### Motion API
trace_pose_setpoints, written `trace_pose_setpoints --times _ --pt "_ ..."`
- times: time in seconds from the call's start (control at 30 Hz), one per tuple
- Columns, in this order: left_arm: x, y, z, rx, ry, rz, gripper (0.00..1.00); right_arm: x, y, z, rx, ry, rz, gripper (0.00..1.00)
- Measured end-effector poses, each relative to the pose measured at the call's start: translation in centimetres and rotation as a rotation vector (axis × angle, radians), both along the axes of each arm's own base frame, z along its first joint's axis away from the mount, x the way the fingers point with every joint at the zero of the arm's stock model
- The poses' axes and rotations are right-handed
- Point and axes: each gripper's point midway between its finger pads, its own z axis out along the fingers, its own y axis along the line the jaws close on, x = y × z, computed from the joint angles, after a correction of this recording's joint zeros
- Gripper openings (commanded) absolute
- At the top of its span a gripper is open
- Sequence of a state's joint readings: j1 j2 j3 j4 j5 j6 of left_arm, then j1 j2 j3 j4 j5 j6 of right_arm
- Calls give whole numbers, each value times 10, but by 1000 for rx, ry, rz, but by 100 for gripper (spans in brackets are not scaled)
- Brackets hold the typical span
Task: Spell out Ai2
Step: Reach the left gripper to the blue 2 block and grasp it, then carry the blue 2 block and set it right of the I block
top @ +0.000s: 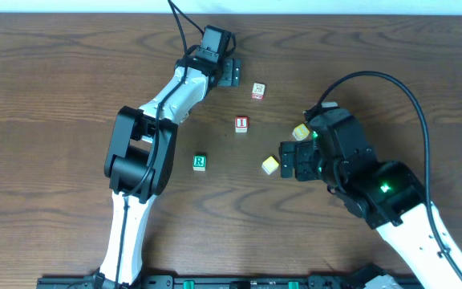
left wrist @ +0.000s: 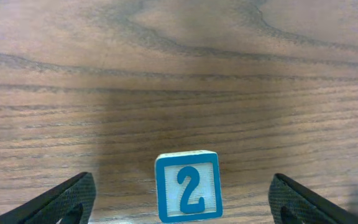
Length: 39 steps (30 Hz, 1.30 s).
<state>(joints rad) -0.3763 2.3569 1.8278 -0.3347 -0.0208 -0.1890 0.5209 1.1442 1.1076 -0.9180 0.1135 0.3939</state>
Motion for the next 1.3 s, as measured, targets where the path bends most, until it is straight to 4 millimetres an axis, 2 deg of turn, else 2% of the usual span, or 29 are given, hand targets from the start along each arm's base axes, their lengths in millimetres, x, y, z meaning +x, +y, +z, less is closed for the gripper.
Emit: trace_pose_setpoints --times 0.2,0.5,0.6,0.97,1.17,1.3 --pt "-5 -2 -14 -17 38 3 71 3 1 -5 -8 9 -2 99" --pt "-4 -3 -14 -18 33 6 57 4 1 -4 -7 8 -2 99" --pt "-3 -3 -14 -20 32 6 47 4 1 -4 -8 8 -2 99" --pt "1 -5 -10 -28 8 5 43 4 1 -4 -8 8 -2 99" --pt "1 -5 -10 -28 8 6 35 4 1 -4 -8 8 -2 99" --pt "2 -3 -10 -24 7 11 33 4 1 -4 -8 8 -2 99"
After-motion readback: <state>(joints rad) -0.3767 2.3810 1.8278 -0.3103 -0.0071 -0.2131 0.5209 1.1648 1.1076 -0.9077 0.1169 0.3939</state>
